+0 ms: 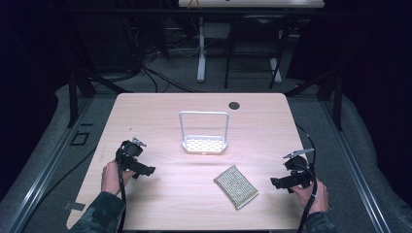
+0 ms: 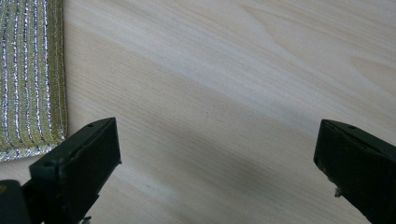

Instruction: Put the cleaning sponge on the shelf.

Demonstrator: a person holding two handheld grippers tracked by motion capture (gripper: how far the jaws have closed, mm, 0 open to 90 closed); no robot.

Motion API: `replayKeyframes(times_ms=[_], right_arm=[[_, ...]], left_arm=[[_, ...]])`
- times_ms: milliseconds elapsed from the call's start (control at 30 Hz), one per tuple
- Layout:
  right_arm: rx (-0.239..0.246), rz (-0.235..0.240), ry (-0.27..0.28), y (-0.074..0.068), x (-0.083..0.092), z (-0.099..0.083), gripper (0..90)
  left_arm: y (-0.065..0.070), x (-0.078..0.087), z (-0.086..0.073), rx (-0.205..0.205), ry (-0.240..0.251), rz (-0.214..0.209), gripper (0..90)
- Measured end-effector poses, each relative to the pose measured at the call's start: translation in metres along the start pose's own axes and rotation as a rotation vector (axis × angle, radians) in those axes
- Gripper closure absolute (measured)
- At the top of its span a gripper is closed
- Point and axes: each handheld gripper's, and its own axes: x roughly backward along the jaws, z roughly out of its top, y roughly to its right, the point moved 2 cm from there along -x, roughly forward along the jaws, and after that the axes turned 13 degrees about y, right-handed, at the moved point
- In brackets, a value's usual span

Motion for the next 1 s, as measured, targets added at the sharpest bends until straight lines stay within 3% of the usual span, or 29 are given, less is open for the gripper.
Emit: replayKeyframes(times_ms=[767,1000], right_arm=[[0.002,0.040,0.047,-0.010,0.007,0.006,0.0],[0.008,0.066,0.054,-0.019,0.009,0.008,0.0]], left_arm=[[-0.001,0.001,-0.001,0.005,0.002,-0.014,0.0],[-0.001,0.001,0.000,0.003,0.005,-0.017,0.0]])
